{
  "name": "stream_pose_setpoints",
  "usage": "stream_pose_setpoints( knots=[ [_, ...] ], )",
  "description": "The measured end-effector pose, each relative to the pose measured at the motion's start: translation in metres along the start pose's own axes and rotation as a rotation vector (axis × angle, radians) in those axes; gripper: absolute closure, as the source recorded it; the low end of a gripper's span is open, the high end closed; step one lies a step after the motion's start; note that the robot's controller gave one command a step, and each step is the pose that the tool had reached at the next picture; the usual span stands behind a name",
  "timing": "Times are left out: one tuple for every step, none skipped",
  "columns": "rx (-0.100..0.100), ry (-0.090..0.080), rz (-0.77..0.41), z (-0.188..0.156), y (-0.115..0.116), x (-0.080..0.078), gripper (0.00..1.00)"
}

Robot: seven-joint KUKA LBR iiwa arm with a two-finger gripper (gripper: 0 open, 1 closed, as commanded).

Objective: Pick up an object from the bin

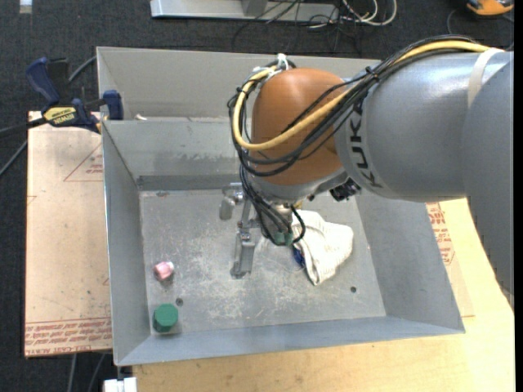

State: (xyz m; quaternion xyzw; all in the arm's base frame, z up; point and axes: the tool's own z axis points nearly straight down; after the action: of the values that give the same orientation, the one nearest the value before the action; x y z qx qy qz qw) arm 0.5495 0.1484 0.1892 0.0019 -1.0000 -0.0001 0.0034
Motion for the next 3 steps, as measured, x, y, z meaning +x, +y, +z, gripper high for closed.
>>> stream_pose_setpoints(
  knots=[
    [-0.001,-0.008,0.004,-0.005,-0.001,-0.002,0.0],
    [-0.004,-0.009,0.22,0.047,-0.022,-0.029,0.0],
    [-0.002,-0.007,0.028,0.099,-0.035,-0.021,0.0]
  ],
)
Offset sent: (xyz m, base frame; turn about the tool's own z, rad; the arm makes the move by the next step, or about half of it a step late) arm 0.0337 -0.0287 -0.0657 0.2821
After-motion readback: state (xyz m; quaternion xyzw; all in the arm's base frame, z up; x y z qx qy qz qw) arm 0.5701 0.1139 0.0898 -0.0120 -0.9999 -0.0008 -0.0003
